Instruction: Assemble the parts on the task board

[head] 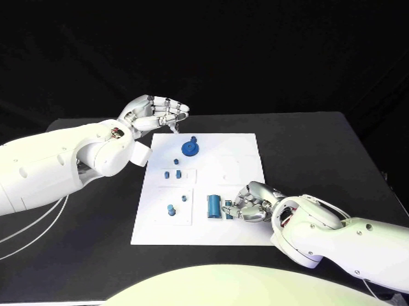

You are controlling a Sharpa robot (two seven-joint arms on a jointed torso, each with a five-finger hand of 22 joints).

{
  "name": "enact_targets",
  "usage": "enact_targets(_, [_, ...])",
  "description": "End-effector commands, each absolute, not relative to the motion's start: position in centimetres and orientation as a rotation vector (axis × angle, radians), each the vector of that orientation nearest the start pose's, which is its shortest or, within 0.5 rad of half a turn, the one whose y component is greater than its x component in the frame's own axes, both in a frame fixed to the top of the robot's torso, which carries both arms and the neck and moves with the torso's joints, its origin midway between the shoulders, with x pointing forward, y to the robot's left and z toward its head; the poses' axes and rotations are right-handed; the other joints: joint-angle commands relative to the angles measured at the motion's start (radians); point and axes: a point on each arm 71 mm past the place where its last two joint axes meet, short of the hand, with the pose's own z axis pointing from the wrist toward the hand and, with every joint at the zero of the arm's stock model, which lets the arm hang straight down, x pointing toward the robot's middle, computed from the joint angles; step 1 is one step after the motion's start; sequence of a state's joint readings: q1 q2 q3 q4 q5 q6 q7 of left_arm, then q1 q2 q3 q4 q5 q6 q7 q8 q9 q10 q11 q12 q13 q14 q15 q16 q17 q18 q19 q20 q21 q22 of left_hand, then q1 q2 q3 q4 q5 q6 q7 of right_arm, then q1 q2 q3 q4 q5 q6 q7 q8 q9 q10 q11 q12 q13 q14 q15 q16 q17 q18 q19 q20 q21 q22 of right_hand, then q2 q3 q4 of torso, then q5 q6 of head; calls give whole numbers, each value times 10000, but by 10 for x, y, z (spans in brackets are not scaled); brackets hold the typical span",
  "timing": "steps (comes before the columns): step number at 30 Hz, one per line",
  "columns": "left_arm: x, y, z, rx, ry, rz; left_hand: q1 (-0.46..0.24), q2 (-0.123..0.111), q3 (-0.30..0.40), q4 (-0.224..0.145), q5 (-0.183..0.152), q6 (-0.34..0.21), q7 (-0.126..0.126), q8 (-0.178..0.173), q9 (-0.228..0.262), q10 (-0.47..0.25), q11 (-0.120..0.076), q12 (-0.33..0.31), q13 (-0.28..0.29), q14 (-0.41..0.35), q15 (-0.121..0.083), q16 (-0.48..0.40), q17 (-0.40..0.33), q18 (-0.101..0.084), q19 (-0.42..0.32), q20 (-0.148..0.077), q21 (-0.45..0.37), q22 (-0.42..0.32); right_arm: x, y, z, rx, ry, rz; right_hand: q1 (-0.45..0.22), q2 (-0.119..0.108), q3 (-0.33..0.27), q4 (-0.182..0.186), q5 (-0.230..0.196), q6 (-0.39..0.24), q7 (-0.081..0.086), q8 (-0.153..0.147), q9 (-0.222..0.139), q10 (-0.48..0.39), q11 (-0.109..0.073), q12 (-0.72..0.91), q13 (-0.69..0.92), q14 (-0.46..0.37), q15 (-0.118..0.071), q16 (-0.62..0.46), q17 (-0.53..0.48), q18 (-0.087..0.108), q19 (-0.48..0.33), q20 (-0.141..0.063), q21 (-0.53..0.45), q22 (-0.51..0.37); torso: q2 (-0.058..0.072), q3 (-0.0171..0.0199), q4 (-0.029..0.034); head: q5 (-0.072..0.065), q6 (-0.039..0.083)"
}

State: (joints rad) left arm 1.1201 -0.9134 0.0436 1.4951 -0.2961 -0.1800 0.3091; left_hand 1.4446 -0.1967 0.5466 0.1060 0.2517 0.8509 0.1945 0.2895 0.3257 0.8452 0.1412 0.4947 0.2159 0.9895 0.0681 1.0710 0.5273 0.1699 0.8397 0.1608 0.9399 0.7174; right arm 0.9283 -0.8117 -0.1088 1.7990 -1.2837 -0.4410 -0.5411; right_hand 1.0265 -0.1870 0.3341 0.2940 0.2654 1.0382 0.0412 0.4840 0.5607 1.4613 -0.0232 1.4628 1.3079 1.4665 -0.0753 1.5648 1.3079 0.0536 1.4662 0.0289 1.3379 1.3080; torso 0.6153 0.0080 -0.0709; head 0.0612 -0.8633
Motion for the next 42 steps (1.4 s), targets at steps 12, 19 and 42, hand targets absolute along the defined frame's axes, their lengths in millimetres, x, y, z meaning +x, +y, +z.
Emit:
enact_targets(12, [485, 241, -188, -8771, 15780, -14871, 24, 49, 16, -34, 34, -37, 31, 34, -13, -54, 3, 43, -16, -61, -12, -9, -13, 143, 31, 8, 0, 14, 349, -140, -295, 2724, 20950, 6742, -93, -6, -63, -23, -20, 33, 47, -58, 1, 603, -18, 7, 1878, 1025, -86, 28, 2541, -120, 462, -31, -32, 2075, 0, 8, 6, 32, 6])
enact_targets(19, [485, 242, -188, -8779, 15774, -14852, 10, 58, 20, -24, 38, -44, 35, 35, -17, -63, 6, 45, -22, -61, -8, -9, -16, 141, 27, 10, 3, 18, 342, -148, -298, 2802, 21317, 6859, 3, -5, -73, -48, -12, 25, 41, -60, 2, 605, -24, 10, 1883, 1029, -90, 35, 2559, -121, 463, -34, -26, 2076, -5, 1, -22, 63, -3])
enact_targets(42, [486, 242, -189, -8789, 15773, -14836, 10, 58, 20, -24, 38, -44, 35, 35, -17, -63, 6, 45, -22, -61, -8, -9, -16, 141, 27, 10, 3, 18, 344, -150, -305, 2569, 21505, 6691, 242, 31, -70, -63, -2, 21, 37, -60, 5, 610, -30, 17, 1893, 1031, -96, 39, 2571, -123, 465, -39, -13, 2079, 15, -4, 11, 2, 21])
